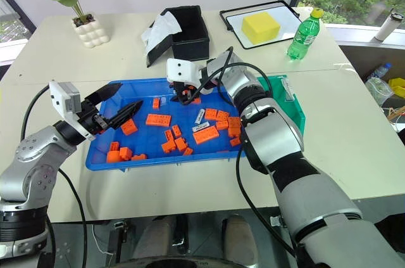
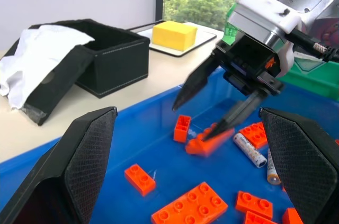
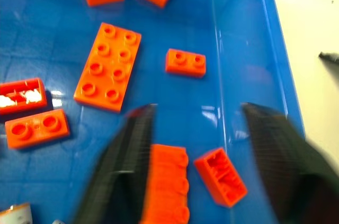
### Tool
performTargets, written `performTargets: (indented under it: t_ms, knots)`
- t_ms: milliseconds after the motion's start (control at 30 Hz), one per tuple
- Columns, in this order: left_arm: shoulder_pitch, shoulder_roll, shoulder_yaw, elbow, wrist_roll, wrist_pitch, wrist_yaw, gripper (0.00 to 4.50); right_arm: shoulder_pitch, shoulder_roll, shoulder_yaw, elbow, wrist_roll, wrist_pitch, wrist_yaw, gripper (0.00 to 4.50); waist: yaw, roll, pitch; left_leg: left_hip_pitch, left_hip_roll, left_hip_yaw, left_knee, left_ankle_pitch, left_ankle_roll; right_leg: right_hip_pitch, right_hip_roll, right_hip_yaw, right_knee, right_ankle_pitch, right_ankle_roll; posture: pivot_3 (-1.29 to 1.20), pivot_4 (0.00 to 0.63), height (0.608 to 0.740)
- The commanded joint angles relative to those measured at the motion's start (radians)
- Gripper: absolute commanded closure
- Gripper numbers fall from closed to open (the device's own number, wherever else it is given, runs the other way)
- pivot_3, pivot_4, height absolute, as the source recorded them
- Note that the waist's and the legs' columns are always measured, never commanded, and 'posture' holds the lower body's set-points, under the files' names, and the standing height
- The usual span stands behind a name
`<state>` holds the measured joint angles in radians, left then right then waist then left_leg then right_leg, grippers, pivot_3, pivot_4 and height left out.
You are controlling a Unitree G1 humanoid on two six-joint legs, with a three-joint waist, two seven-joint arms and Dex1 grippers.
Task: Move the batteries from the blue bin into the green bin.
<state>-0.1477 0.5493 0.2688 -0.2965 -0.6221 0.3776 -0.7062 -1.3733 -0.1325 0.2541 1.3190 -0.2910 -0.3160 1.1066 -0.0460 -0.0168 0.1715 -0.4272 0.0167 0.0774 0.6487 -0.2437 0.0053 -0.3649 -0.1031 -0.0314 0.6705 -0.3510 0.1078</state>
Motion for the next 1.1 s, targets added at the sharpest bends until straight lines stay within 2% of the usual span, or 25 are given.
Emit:
performTargets:
  t_ms: [33,133,300,500,667,900,1100]
  knots:
    - [0.008,0.001,0.032,-0.048,-0.014,-0.019,0.009,0.00,-0.020,-0.002,-0.022,-0.022,0.018,-0.008,-0.021,0.31,0.000,0.000,0.000,0.000,0.000,0.000,0.000,0.000,0.000,0.000,0.000,0.000,0.000,0.000,0.000,0.00,0.150,0.732]
    - [0.014,0.000,0.030,-0.056,-0.016,-0.018,0.013,0.00,-0.055,-0.024,-0.049,-0.031,0.044,0.044,0.006,0.31,0.000,0.000,0.000,0.000,0.000,0.000,0.000,0.000,0.000,0.000,0.000,0.000,0.000,0.000,0.000,0.00,0.150,0.732]
    - [0.006,0.030,0.043,-0.053,-0.033,-0.003,-0.010,0.00,-0.061,-0.111,-0.057,-0.073,0.083,0.117,0.247,0.31,0.005,0.000,0.000,0.000,-0.001,0.000,0.001,0.000,0.000,0.001,0.000,0.000,-0.001,0.000,0.000,0.00,0.150,0.732]
    - [-0.005,0.102,0.067,-0.049,-0.054,0.017,-0.056,0.00,-0.024,-0.162,-0.055,-0.140,0.108,0.251,0.317,0.31,-0.003,0.000,0.000,0.000,0.001,0.000,-0.001,0.000,0.000,0.000,0.000,0.000,-0.001,0.000,0.000,0.00,0.150,0.732]
    - [-0.011,0.124,0.077,-0.039,-0.059,0.013,-0.070,0.00,0.070,-0.197,-0.029,-0.291,0.109,0.336,0.341,0.31,0.001,0.000,0.000,0.000,0.000,0.000,-0.001,0.000,0.000,0.001,-0.001,0.000,-0.001,0.000,0.000,0.00,0.150,0.732]
    - [-0.021,0.108,0.057,-0.026,-0.041,0.006,-0.075,0.00,0.217,-0.201,-0.006,-0.555,0.125,0.515,0.316,0.31,0.002,0.000,0.000,0.000,0.000,0.000,0.000,0.000,0.000,0.001,-0.001,0.000,-0.001,0.000,0.000,0.00,0.150,0.732]
    - [-0.027,0.098,0.053,-0.015,-0.032,0.002,-0.079,0.00,0.273,-0.186,0.011,-0.662,0.139,0.614,0.267,0.31,0.002,0.000,0.000,0.000,0.000,0.000,0.000,0.000,0.000,0.000,0.000,0.000,-0.001,0.000,0.000,0.00,0.150,0.732]
